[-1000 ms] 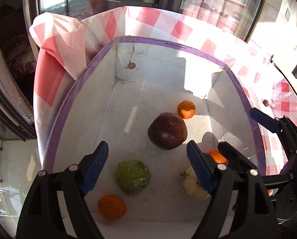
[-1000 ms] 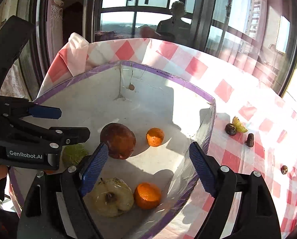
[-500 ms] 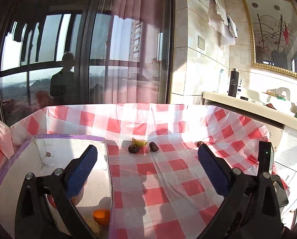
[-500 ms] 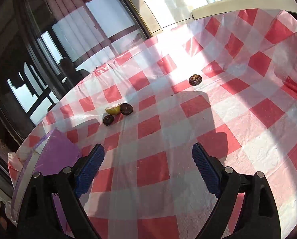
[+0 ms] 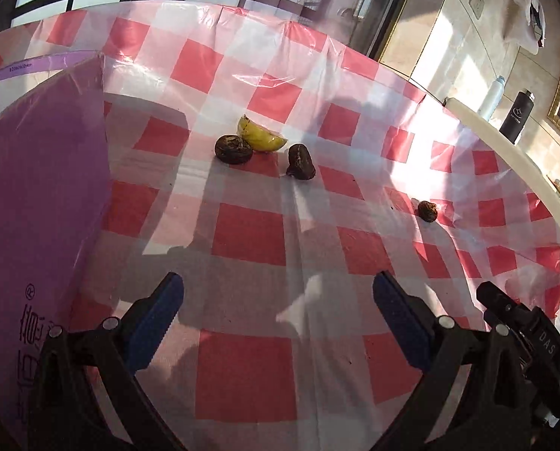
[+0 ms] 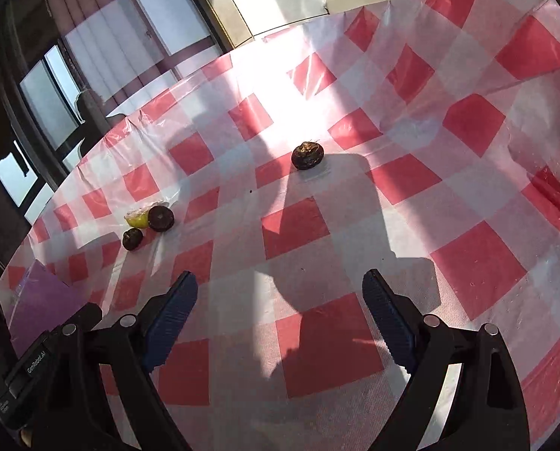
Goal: Organize fruits
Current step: 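Return to the table and grasp a dark round fruit with the right tool, then grasp a dark brown fruit with the left tool while the right holds its fruit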
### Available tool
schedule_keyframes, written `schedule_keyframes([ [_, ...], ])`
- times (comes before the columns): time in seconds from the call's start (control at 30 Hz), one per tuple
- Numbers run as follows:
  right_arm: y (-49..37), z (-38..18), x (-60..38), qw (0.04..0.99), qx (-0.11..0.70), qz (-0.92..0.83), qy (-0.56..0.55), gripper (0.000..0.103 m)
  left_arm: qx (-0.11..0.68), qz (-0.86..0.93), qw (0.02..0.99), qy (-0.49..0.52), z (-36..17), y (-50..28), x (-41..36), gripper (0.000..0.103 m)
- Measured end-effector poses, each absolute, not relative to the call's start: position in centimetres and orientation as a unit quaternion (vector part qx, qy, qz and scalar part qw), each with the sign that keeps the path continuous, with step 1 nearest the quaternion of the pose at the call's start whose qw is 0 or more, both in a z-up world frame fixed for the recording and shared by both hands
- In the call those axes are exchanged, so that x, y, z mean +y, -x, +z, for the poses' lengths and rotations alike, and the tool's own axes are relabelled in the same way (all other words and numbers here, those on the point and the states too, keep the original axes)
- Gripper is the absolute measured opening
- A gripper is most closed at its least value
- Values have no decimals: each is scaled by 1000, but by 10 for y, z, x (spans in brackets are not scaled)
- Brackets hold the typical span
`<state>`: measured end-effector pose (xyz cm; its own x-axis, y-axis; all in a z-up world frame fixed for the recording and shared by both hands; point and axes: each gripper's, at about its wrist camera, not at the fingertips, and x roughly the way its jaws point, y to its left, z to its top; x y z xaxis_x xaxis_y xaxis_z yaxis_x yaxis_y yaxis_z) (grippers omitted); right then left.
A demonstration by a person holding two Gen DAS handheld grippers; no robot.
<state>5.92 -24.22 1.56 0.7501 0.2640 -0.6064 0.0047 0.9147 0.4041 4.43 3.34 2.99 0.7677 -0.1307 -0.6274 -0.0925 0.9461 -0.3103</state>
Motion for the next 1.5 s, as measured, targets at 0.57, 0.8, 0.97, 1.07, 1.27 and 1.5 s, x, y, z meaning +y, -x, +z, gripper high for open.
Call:
schedule_keyframes([
  [0.57, -262, 0, -224, 891, 450, -33, -50, 80, 337, -16, 914, 226, 26, -45, 49, 101],
  [0.8, -227, 3, -214, 901, 431, -8, -53, 39, 333, -14, 913, 233, 26, -44, 52, 101],
  [0.97, -163, 8, -228, 909, 390, 51, -135, 39, 333, -16, 914, 233, 25, -45, 52, 101],
  [1.07, -135, 11, -232, 913, 362, 80, -170, 39, 337, -28, 913, 228, 25, -46, 50, 101],
  [1.27, -135, 9, -251, 904, 341, 93, -241, 39, 362, -34, 913, 185, 28, -56, 36, 101],
  [1.5, -144, 10, -245, 902, 340, 115, -240, 39, 395, 8, 907, 145, 24, -134, 8, 101],
])
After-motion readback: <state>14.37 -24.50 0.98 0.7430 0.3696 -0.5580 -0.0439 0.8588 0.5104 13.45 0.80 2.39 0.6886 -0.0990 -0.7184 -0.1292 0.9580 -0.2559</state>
